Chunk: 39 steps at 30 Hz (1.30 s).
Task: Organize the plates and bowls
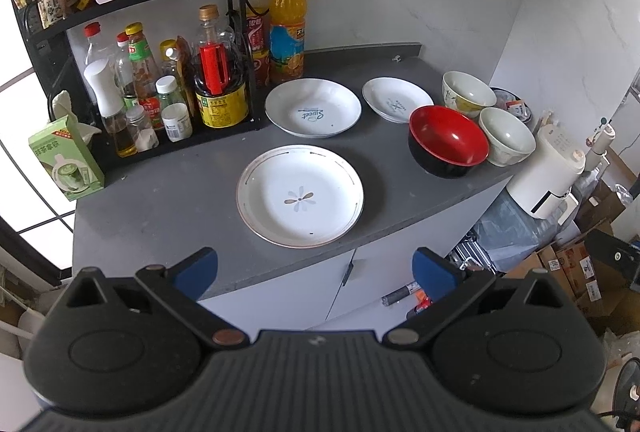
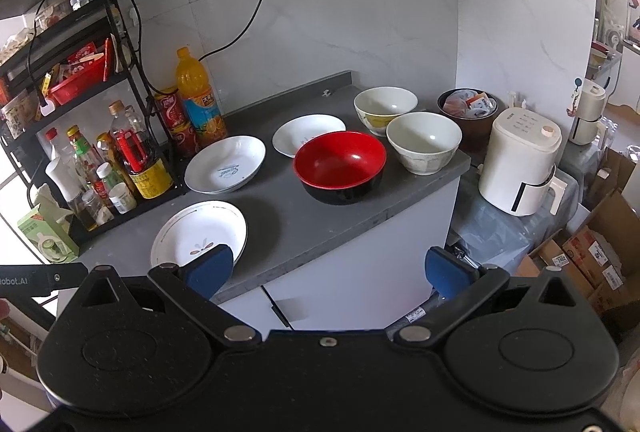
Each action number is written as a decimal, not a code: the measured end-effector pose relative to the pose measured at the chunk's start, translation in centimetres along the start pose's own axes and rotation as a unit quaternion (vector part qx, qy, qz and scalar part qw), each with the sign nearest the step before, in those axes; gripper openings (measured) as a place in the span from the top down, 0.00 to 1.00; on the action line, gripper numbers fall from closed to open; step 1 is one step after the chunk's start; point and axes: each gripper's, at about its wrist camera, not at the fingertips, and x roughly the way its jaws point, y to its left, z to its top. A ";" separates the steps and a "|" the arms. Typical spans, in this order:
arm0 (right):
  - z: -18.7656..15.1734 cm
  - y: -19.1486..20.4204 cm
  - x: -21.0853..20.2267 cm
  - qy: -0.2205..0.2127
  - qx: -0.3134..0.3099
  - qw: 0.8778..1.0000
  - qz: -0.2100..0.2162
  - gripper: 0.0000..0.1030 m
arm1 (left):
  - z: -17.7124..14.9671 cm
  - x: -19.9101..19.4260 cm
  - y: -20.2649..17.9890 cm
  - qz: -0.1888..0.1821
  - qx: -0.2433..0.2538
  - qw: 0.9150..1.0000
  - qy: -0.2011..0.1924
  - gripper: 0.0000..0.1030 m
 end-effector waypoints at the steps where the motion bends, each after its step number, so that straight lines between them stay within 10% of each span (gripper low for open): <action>1: 0.0 0.0 0.0 0.000 0.000 1.000 0.000 0.00 | 0.0 0.1 0.0 0.000 0.000 1.000 0.001 0.00; 39: 4.5 -9.4 4.3 -0.010 -0.010 0.999 0.031 0.00 | 3.5 2.4 -8.3 0.045 -0.064 0.997 -0.014 0.00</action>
